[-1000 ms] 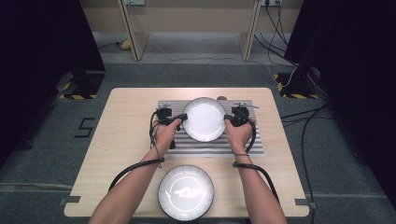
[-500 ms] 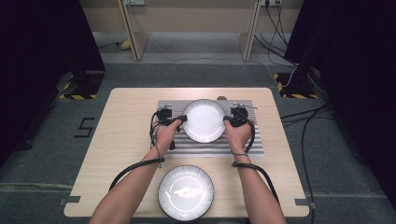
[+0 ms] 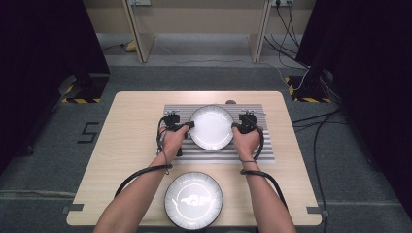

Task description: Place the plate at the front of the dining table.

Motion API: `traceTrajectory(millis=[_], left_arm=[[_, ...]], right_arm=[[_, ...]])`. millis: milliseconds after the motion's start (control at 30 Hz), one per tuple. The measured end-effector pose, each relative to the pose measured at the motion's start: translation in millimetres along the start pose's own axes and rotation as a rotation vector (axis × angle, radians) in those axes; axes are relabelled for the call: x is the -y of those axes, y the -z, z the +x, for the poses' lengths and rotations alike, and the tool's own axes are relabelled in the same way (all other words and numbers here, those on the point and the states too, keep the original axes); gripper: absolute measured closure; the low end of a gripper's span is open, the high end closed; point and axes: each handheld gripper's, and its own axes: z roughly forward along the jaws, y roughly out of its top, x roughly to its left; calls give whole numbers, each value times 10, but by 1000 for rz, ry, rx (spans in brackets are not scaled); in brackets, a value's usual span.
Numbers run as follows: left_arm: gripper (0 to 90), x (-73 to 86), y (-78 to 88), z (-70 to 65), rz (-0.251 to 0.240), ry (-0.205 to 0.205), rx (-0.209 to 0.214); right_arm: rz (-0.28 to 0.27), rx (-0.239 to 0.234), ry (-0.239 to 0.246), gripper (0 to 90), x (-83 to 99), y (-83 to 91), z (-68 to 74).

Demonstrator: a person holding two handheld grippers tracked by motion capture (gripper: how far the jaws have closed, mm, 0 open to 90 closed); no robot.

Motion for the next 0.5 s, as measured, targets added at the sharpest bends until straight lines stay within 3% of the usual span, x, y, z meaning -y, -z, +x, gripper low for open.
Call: traceTrajectory(millis=[500], left_arm=[[817,6,-44,5,23,10,-31]], right_arm=[[3,7,0,859,-18,-35,7]])
